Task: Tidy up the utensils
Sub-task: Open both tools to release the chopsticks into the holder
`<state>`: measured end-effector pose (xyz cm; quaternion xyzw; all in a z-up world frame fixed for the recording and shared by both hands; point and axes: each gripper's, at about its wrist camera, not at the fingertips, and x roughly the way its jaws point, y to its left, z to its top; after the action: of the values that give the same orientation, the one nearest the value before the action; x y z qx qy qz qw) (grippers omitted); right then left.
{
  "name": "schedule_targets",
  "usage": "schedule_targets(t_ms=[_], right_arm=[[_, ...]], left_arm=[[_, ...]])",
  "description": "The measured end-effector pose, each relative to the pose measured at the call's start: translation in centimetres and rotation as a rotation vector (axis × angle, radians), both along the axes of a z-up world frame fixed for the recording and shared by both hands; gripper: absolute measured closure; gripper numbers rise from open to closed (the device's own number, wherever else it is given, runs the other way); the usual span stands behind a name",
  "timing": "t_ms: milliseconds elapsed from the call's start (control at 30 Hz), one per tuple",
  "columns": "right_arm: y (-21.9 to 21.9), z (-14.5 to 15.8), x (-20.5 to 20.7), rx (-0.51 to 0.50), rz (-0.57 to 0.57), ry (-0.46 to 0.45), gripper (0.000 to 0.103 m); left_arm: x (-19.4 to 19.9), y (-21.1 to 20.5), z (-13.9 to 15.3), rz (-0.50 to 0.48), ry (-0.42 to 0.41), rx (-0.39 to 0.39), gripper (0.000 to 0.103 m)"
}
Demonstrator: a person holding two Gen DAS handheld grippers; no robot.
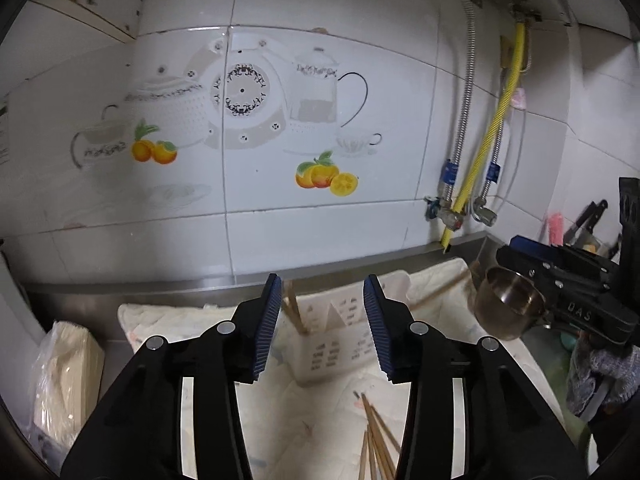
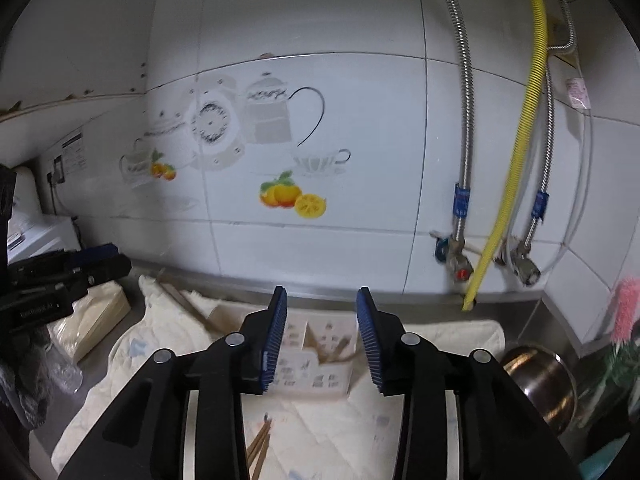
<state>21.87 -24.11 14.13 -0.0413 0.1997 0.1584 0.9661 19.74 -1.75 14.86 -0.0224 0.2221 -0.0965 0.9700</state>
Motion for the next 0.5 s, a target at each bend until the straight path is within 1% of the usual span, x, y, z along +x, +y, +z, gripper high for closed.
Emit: schedule_targets(t_ms=[100,200,400,500], right_arm=[[0.0,-1.7,-2.5,-0.001,0.010,0.005,0.066],[0.4,-4.0,-4.5,-0.015,0.021,0.030,0.066],[1.5,-10.3,-8.2,-0.048,0.032,0.114,0.066],[2.0,-13.4,-9.7,-0.048,0.038,0.171,0.066]], left_arm=[[-2.5,0.2,-1.1,-0.002,-0.004,-0.007,0.052],[-4.6,0.5,-2.6,0.002,0.011,-0.015,0.052],[-7.8,1.5,-6.3,0.043,0.054,-0.017,0.051],[-8.9,2.2,-8.4,0.062,0.098,-0.033,0.051]])
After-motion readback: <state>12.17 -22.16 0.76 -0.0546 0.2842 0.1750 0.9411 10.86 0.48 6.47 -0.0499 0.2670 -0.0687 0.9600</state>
